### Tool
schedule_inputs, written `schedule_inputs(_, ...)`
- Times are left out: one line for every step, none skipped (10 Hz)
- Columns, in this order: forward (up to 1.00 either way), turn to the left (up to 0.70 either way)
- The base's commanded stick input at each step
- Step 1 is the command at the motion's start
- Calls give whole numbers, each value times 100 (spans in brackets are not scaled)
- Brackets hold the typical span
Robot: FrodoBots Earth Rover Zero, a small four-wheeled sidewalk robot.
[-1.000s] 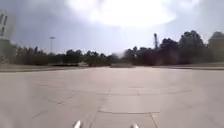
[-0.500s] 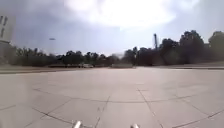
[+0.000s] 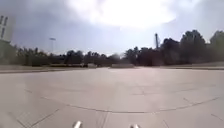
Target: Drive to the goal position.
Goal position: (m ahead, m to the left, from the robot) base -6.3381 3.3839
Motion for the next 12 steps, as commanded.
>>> schedule_inputs(70,-5)
schedule_inputs(70,-1)
schedule_inputs(70,-1)
schedule_inputs(70,-1)
schedule_inputs(70,-1)
schedule_inputs(70,-1)
schedule_inputs(70,-1)
schedule_inputs(70,-1)
schedule_inputs(70,-1)
schedule_inputs(70,-1)
schedule_inputs(70,-1)
schedule_inputs(70,-1)
